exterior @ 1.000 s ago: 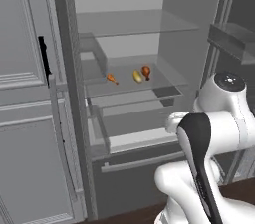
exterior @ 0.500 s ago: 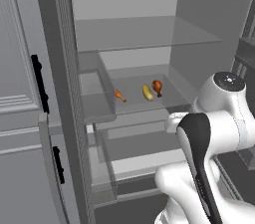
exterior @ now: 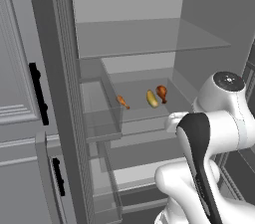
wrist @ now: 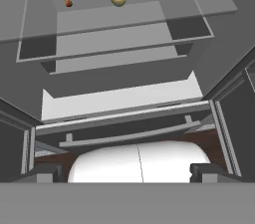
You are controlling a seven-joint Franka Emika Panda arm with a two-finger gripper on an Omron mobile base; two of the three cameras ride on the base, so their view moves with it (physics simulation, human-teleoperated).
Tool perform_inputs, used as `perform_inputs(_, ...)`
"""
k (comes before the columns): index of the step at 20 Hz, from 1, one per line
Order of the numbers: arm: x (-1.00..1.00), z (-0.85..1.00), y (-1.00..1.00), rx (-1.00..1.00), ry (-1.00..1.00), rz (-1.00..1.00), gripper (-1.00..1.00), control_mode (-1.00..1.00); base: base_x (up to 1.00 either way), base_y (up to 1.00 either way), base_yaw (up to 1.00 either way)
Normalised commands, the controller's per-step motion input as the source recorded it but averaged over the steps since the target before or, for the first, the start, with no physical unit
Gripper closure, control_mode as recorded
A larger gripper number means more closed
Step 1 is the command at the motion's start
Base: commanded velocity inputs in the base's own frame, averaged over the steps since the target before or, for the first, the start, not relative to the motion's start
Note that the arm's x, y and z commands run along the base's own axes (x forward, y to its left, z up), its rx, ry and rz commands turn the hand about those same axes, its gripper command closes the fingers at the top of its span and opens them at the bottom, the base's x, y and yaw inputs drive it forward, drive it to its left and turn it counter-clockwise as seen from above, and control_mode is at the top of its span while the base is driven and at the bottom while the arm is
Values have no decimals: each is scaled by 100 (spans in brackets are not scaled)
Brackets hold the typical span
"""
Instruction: Place one cucumber and one chicken drumstick in each tupperware on the nearby counter, to pack two identical lunches.
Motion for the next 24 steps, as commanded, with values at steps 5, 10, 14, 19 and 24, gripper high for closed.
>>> perform_inputs(5,0,0,0,0,0,0,-100,100,0,0,0)
perform_inputs(10,14,0,8,0,-12,13,-100,-100,0,2,2)
perform_inputs(14,44,0,34,0,-29,22,-100,-100,0,0,0)
perform_inputs(19,54,0,30,5,-18,4,-100,-100,0,0,0)
perform_inputs(24,56,-23,26,4,-3,6,-100,-100,0,0,0)
